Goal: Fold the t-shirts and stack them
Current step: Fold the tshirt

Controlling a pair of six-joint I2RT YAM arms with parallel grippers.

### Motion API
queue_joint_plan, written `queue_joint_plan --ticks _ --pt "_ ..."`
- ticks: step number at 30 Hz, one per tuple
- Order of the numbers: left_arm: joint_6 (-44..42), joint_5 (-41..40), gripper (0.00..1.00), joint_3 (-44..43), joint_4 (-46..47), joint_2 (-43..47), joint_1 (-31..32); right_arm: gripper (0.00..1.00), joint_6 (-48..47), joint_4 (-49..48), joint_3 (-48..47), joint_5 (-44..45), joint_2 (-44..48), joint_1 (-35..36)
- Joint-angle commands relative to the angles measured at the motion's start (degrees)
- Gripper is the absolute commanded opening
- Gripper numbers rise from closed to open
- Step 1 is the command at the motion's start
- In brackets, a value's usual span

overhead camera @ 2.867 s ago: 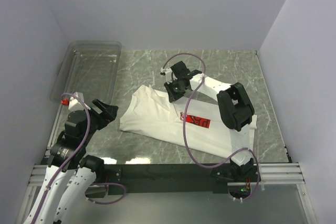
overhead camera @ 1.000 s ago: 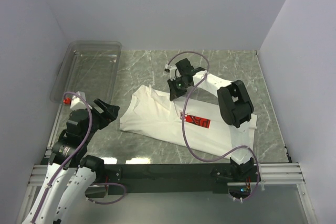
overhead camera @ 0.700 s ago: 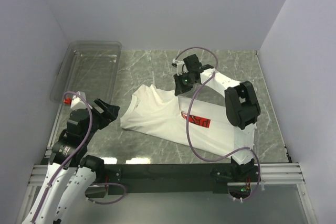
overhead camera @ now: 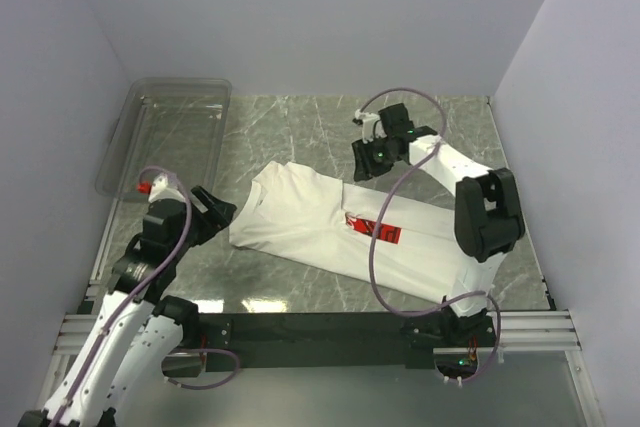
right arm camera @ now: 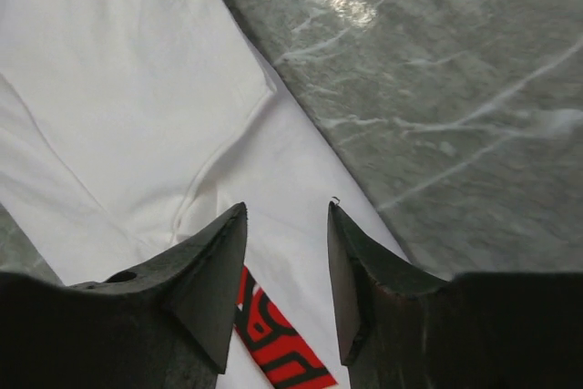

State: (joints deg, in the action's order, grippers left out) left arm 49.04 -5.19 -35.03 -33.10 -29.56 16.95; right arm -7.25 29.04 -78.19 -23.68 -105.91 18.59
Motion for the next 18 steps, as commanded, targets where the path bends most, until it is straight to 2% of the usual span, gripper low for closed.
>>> queue_joint_plan --ticks 1,6,13,18 --pt "1.5 3.1 0.78 2.9 5.3 -5.1 -0.2 0.48 -7.6 1.1 2.1 -5.6 6.0 -4.2" --pt "1.9 3.7 0.75 7.1 13.4 -11.6 -0.2 0.50 -10.9 3.5 4.9 -11.8 9.6 -12.7" --pt "0.9 2.4 0.66 11.6 20.9 -19.4 -0.2 0.51 -16.7 6.8 7.2 -14.1 11.8 -22.3" --pt "0.0 2.3 0.64 13.9 24.4 -23.3 -0.2 0.51 -18.9 8.3 8.1 -15.3 12.4 -24.7"
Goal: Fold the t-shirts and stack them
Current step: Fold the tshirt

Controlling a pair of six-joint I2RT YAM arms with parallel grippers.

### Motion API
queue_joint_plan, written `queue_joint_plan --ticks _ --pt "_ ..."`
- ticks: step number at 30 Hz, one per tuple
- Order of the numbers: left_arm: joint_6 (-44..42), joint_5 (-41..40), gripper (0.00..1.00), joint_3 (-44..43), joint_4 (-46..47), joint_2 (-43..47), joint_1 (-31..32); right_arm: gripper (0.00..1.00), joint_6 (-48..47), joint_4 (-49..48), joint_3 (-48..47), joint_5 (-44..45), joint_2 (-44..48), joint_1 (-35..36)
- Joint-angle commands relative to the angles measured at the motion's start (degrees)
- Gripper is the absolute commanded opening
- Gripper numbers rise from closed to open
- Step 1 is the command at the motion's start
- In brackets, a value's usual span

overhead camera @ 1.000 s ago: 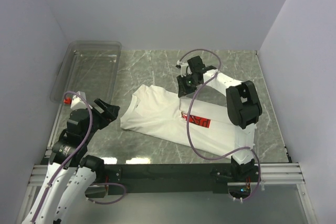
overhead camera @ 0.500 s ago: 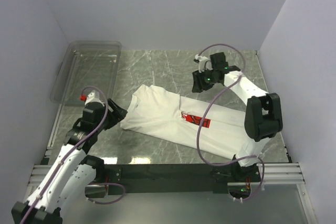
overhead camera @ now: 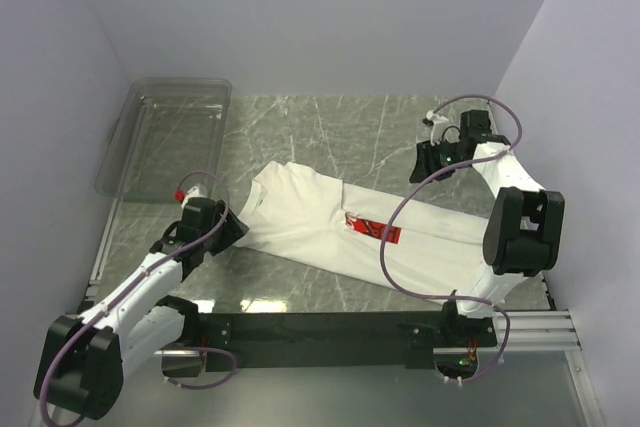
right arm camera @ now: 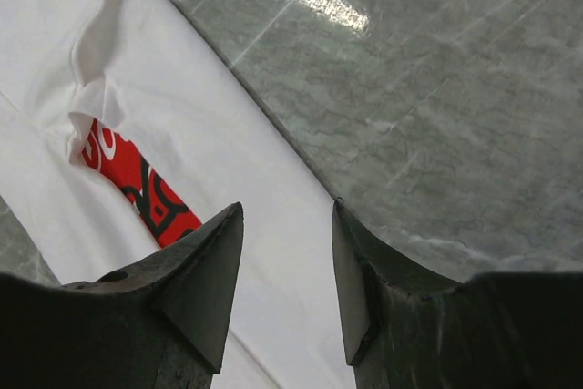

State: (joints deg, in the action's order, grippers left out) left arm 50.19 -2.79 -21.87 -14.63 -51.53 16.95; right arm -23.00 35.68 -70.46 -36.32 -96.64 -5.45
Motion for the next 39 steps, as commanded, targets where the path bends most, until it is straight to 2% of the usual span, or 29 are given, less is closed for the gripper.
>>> queue_joint_plan --ticks 1,3,6,7,8,9,14,17,20,21,24,27,29,30,33,37,39 --pt "-1.7 -0.5 0.63 0.9 6.4 -3.0 -0.2 0.51 -3.2 1.8 0.4 -2.7 3.1 -0.8" --pt "-2.6 -0.6 0.59 0.7 7.4 -5.1 -0.2 0.51 -3.6 2.6 0.1 -2.9 3.1 -1.4" --pt "-3.8 -0.4 0.41 -0.2 7.6 -8.4 -0.3 0.51 -4.4 3.3 0.2 -2.9 3.5 -2.1" --pt "-3.9 -0.8 0.19 -0.5 7.2 -9.5 -0.3 0.51 -4.6 3.6 0.5 -2.7 3.7 -2.3" --pt "-3.7 -3.0 0.08 -1.0 6.5 -9.6 -0.3 0.51 -5.3 3.9 0.6 -2.4 4.3 -2.5" --pt "-2.9 -4.3 0.01 -1.2 4.3 -9.7 -0.3 0.51 -5.5 4.2 0.8 -1.7 4.5 -2.6" --pt "1.7 -9.2 0.01 -1.1 0.1 -7.2 -0.2 0.51 -6.6 3.2 3.1 1.6 7.4 -4.2" --pt "4.3 -11.3 0.01 -2.2 -3.2 -9.2 -0.3 0.51 -7.6 3.2 4.3 2.8 8.5 -5.0" --pt "4.0 -11.5 0.26 -3.7 -4.4 -11.4 -0.3 0.52 -8.8 3.6 4.7 3.5 8.9 -5.4" --pt "3.8 -10.8 0.42 -4.0 -4.3 -10.8 -0.3 0.52 -9.2 4.0 4.8 3.4 8.8 -5.4" --pt "2.5 -9.3 0.59 -5.0 -4.0 -5.9 -0.3 0.54 -14.0 7.8 3.7 -1.0 8.3 -5.3" --pt "0.4 -7.2 0.69 -6.3 -4.7 0.6 -0.3 0.56 -21.4 16.0 -1.1 -7.4 4.5 -3.0" --pt "-1.7 -5.7 0.72 -7.5 -5.1 4.0 -0.2 0.56 -22.5 18.9 -3.5 -8.8 0.9 1.4" --pt "-2.4 -5.3 0.77 -8.4 -5.4 6.9 -0.3 0.57 -20.6 18.8 -5.5 -9.1 -0.3 3.4" --pt "-4.0 -5.6 0.81 -9.7 -7.4 12.7 -0.3 0.57 -15.2 14.5 -9.3 -7.7 -4.2 12.4" --pt "-3.6 -7.2 0.83 -10.5 -10.9 19.1 -0.3 0.64 -0.5 6.2 -15.4 0.2 -10.7 23.4" --pt "-2.5 -6.5 0.84 -10.1 -11.4 22.4 -0.3 0.67 2.8 4.4 -21.3 3.2 -14.0 27.5"
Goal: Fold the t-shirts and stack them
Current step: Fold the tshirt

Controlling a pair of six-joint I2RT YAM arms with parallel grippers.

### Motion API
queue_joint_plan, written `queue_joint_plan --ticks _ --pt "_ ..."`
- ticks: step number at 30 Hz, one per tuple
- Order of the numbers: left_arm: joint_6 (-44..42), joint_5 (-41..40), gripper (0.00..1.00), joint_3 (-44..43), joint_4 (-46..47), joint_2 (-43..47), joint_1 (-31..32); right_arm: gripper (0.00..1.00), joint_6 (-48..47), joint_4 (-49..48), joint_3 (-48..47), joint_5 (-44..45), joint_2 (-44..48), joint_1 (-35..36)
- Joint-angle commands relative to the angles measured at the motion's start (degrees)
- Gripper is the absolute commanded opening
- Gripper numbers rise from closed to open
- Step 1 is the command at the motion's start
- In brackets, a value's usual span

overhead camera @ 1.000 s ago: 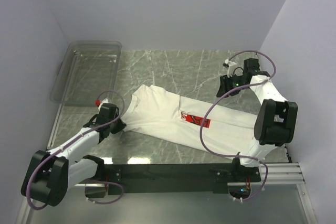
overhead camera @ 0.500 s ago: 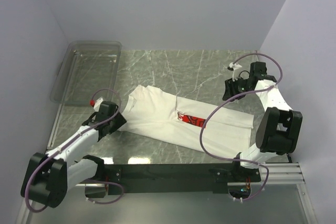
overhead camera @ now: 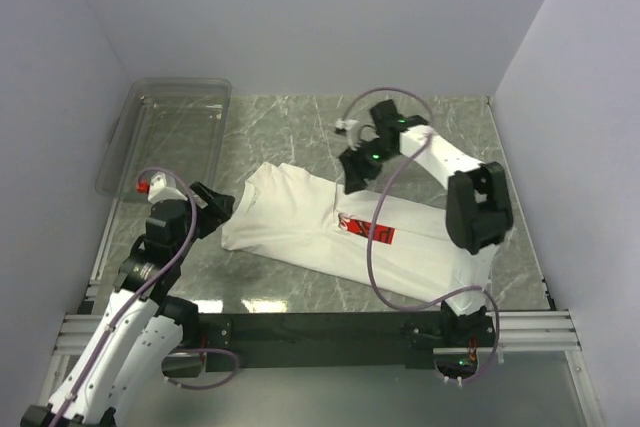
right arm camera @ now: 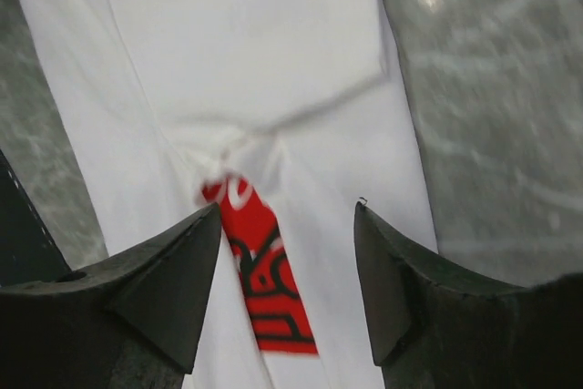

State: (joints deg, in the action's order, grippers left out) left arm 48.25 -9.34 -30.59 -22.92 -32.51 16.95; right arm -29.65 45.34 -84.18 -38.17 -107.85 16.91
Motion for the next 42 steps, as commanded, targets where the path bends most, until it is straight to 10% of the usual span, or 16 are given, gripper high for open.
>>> queue_joint_plan --ticks 1,12,29,39,42 --pt "0.0 0.4 0.84 -1.4 -3.8 4.3 -0.3 0.68 11.8 -5.1 -10.0 6.5 -6.6 6.0" --pt "1.9 2.8 0.84 -1.3 -5.3 7.5 -0.3 0.72 13.4 5.6 -36.0 12.1 -26.8 10.8" --pt "2.1 3.8 0.84 -1.2 -5.5 7.9 -0.3 0.59 13.3 10.4 -36.3 12.8 -31.6 12.6" --pt "1.9 3.6 0.84 -2.2 -6.3 8.0 -0.3 0.02 14.5 10.7 -38.7 9.9 -32.0 12.1" --pt "1.8 3.5 0.84 -2.2 -6.4 8.0 -0.3 0.00 15.2 10.7 -39.7 8.1 -31.8 10.9"
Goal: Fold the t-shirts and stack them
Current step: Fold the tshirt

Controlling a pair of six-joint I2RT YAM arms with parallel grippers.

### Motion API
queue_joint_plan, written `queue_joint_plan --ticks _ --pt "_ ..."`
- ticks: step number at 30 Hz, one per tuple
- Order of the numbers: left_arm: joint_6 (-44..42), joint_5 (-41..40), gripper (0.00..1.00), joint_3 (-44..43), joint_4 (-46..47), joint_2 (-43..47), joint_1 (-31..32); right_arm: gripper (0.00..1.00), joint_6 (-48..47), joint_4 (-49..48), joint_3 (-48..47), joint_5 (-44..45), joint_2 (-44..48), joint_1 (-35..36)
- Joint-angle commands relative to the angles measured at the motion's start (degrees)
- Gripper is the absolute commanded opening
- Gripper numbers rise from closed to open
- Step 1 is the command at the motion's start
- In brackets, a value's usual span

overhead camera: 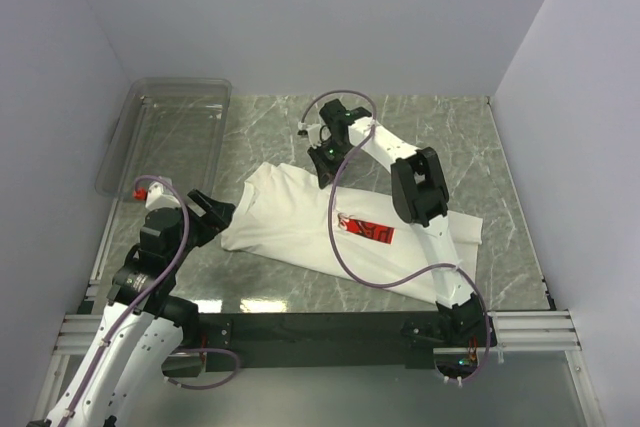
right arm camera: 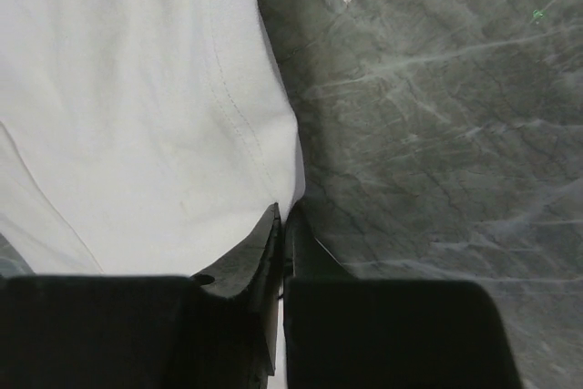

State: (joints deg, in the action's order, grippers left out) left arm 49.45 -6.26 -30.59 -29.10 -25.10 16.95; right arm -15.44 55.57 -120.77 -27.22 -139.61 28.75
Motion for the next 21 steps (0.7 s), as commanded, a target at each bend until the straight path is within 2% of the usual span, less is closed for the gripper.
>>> queue_joint_plan --ticks 1,9,17,19,20,21 --pt "0.6 0.4 0.84 -2.3 -0.1 0.5 -0.3 0.00 1.2 0.3 -3.3 -2.9 0.0 -1.3" --pt "0.1 1.1 0.84 -2.2 1.3 -1.3 -0.3 0.00 9.6 -6.7 -5.5 0.4 0.9 -9.1" --pt "0.1 2.3 0.84 -1.5 3.8 -3.3 -0.3 0.00 22.4 -14.3 -4.7 8.9 2.2 -21.2" --pt "0.6 3.4 0.84 -1.0 5.0 -3.9 -0.3 0.12 23.4 -15.0 -4.7 9.8 2.2 -22.9" --pt "0.6 3.9 0.83 -0.5 5.5 -4.8 -0.3 0.32 24.0 -15.0 -5.1 10.4 2.2 -24.2" --pt "0.6 4.5 0.83 -0.3 7.1 -5.3 -0.3 0.40 23.9 -15.1 -5.3 10.4 2.3 -24.9"
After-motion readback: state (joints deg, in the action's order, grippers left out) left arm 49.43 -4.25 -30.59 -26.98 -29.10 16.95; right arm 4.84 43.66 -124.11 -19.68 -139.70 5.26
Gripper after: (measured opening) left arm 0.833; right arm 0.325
